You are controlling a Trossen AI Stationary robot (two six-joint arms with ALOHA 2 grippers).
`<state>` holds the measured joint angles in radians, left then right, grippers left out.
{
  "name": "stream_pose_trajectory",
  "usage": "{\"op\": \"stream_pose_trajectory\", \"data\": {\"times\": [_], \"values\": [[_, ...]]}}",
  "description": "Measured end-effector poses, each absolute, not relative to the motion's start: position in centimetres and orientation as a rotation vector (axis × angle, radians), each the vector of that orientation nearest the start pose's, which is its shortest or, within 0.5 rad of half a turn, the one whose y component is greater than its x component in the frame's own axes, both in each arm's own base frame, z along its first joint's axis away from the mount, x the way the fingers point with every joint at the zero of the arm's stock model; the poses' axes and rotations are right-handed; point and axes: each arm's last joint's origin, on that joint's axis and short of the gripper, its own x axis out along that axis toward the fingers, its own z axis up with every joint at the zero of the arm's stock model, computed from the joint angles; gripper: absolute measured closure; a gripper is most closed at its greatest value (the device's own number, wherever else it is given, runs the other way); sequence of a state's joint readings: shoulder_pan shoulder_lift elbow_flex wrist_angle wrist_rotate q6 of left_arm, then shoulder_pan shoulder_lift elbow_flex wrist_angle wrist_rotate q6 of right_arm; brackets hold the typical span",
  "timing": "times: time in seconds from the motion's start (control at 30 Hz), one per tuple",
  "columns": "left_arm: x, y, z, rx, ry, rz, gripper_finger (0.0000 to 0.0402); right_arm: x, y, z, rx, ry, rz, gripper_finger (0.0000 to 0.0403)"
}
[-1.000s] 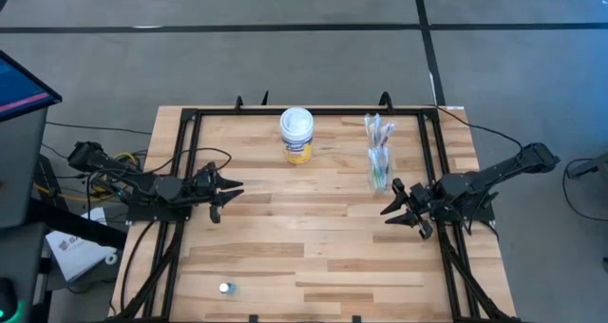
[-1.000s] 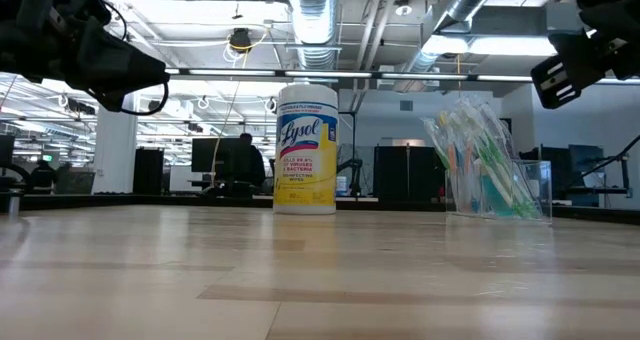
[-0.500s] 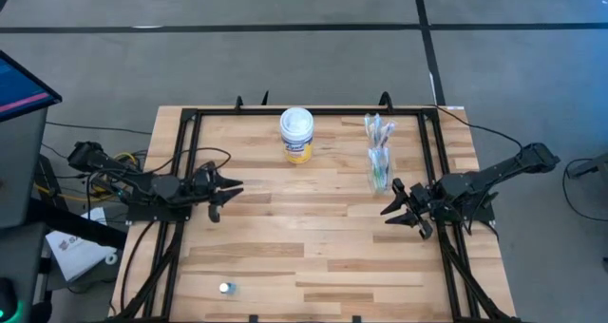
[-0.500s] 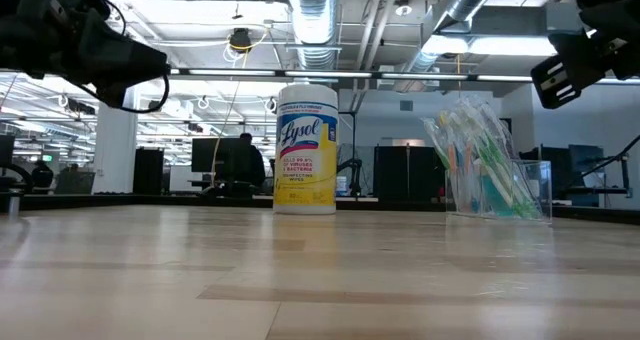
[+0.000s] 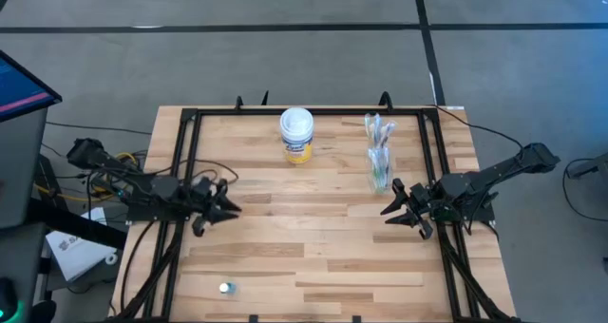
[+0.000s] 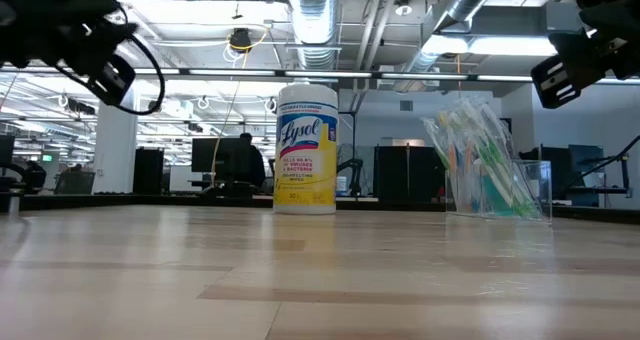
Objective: Pick & Place toothbrushing station
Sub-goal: Put the mouthwash into the transparent organizer
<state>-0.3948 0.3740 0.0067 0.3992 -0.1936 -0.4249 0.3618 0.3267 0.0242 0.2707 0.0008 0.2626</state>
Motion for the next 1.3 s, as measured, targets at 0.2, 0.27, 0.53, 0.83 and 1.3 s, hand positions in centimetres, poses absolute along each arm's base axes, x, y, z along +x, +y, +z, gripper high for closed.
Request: {"op": "stream_pose_trajectory", "data": {"times": [0.2, 0.27, 0.53, 0.83, 1.3], "values": [[11.5, -6.0, 16.8, -0.450, 0.069, -0.363, 0.0306, 11.1, 4.2, 17.0, 0.255, 0.076, 0.355, 0.0284], [11.5, -6.9, 16.7, -0.449, 0.082, -0.418, 0.0306, 11.1, 4.2, 17.0, 0.255, 0.075, 0.355, 0.0284], [11.1, -10.0, 15.1, -0.404, 0.181, -0.479, 0.0306, 11.1, 4.2, 17.0, 0.255, 0.075, 0.355, 0.0284], [11.5, -13.2, 14.6, -0.353, 0.251, -0.537, 0.0306, 11.1, 4.2, 17.0, 0.255, 0.075, 0.355, 0.0284], [11.9, -16.4, 13.5, -0.406, 0.377, -0.574, 0.0305, 11.1, 4.2, 17.0, 0.255, 0.075, 0.355, 0.0284]]}}
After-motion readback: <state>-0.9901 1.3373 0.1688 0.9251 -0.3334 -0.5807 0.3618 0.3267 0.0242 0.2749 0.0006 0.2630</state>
